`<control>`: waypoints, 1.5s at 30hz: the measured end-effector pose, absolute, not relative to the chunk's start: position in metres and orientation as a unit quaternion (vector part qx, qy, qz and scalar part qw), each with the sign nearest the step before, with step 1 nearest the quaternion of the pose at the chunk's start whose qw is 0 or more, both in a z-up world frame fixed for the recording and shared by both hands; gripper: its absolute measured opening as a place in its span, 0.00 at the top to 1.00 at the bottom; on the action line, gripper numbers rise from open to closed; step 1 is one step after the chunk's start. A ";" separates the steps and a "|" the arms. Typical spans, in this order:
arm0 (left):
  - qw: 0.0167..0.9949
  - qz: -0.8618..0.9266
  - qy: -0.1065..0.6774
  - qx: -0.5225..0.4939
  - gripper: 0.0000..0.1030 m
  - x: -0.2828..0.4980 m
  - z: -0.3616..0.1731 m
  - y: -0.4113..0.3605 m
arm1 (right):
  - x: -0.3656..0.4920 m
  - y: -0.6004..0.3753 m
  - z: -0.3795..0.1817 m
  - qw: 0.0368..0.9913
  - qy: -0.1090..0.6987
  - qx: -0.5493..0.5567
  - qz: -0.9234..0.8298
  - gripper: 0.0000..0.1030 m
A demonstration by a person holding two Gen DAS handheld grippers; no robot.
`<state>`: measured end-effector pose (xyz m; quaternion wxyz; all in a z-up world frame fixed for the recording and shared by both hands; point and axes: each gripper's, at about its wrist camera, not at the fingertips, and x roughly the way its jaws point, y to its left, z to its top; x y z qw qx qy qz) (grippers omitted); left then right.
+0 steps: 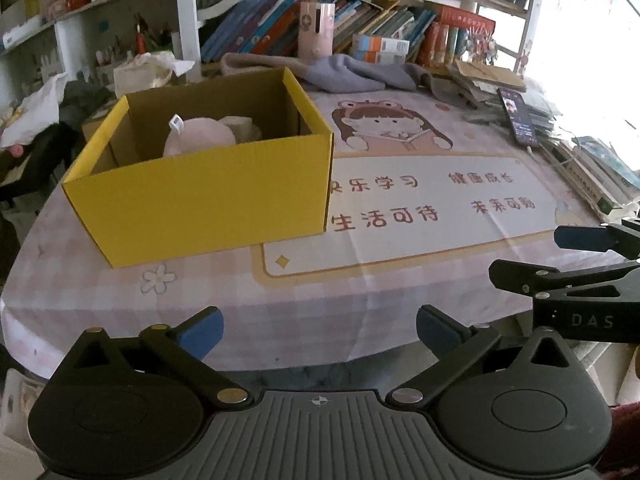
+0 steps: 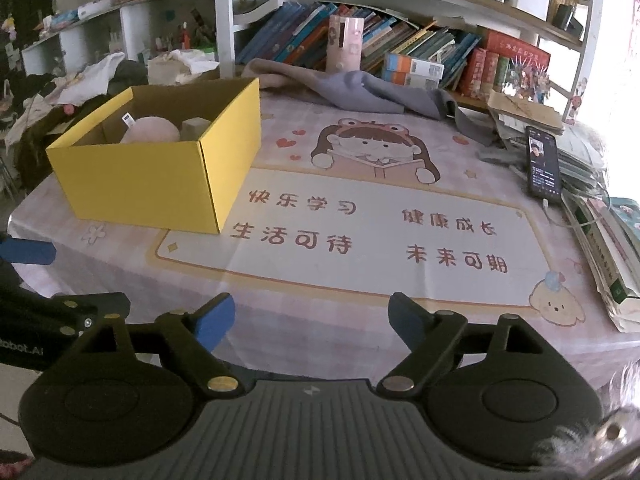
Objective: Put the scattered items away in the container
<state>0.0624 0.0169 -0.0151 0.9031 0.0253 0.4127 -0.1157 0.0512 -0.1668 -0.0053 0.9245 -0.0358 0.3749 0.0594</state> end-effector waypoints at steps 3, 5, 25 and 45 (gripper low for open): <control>0.903 -0.113 0.414 0.025 0.00 0.062 -0.015 0.017 | 0.050 -0.168 -0.006 0.923 0.378 -0.032 0.059 0.17; 0.903 -0.107 0.416 0.027 0.00 0.062 -0.016 0.017 | 0.049 -0.168 -0.006 0.923 0.379 -0.030 0.059 0.17; 0.903 -0.099 0.418 0.022 0.00 0.066 -0.015 0.022 | 0.050 -0.166 -0.006 0.922 0.380 -0.030 0.058 0.16; 0.904 -0.108 0.413 0.009 0.00 0.073 -0.016 0.027 | 0.061 -0.163 -0.009 0.919 0.389 -0.030 0.055 0.16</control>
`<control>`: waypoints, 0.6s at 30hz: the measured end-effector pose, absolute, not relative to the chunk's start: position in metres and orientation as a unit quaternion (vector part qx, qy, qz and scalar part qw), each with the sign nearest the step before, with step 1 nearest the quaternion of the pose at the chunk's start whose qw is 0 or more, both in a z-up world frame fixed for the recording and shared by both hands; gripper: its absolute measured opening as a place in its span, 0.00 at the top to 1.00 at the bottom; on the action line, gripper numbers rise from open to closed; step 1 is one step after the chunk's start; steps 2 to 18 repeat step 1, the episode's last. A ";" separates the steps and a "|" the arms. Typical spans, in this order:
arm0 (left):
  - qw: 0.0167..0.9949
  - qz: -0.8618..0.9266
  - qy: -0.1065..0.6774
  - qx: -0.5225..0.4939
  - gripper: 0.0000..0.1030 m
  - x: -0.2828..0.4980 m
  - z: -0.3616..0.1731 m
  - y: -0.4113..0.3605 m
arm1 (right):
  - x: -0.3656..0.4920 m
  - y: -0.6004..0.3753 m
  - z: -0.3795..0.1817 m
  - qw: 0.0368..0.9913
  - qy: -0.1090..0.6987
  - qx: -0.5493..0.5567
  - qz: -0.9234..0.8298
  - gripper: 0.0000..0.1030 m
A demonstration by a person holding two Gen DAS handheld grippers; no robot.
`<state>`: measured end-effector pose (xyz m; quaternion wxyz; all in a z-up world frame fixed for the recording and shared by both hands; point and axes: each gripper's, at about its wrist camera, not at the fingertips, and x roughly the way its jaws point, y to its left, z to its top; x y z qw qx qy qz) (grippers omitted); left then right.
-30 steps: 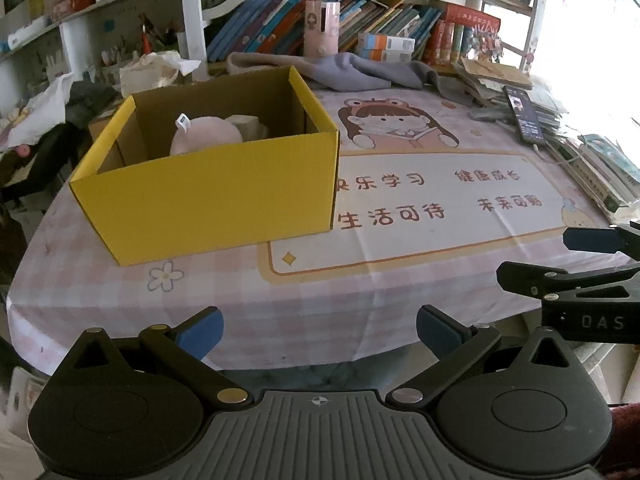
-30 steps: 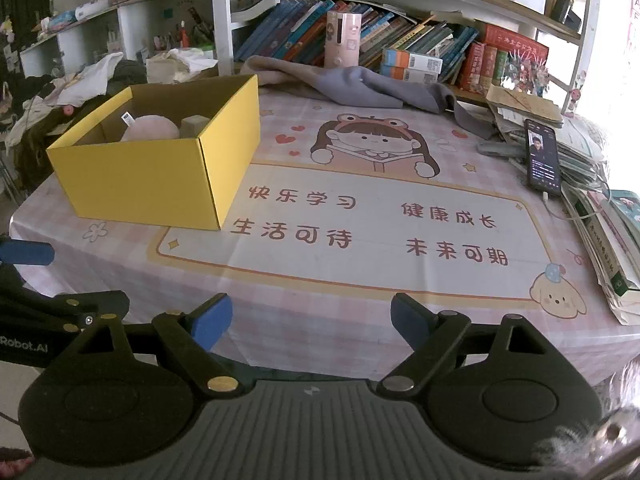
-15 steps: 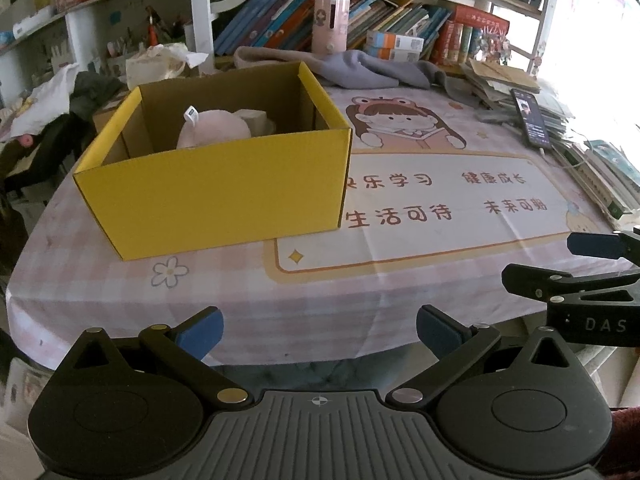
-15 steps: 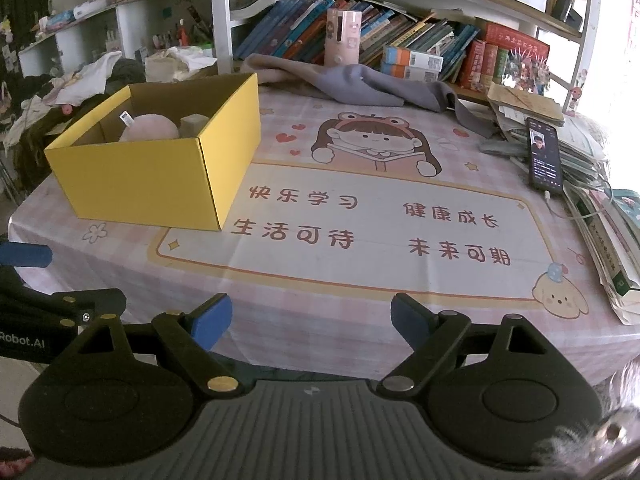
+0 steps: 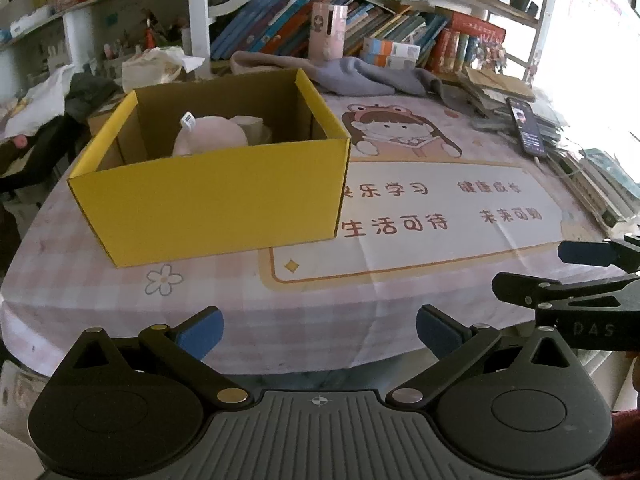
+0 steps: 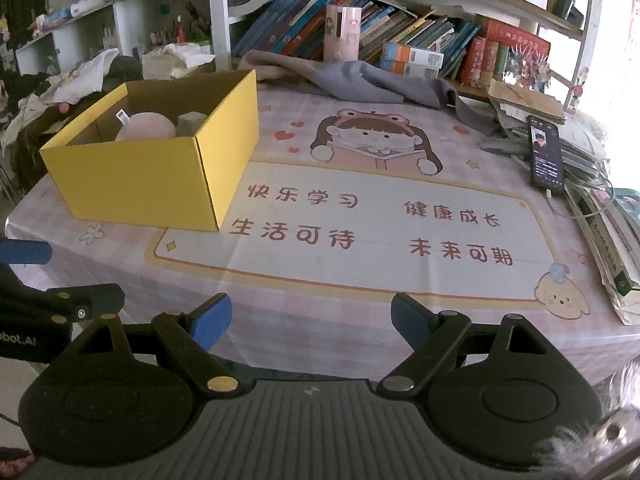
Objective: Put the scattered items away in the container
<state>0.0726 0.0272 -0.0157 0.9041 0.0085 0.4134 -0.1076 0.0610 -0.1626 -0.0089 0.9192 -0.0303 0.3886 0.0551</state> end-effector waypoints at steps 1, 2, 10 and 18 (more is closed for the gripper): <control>0.903 -0.108 0.415 0.005 0.00 0.074 -0.016 0.028 | 0.063 -0.162 -0.009 0.919 0.390 -0.031 0.056 0.16; 0.903 -0.108 0.415 0.005 0.00 0.074 -0.016 0.028 | 0.063 -0.162 -0.009 0.919 0.390 -0.031 0.056 0.16; 0.903 -0.108 0.415 0.005 0.00 0.074 -0.016 0.028 | 0.063 -0.162 -0.009 0.919 0.390 -0.031 0.056 0.16; 0.903 -0.108 0.415 0.005 0.00 0.074 -0.016 0.028 | 0.063 -0.162 -0.009 0.919 0.390 -0.031 0.056 0.16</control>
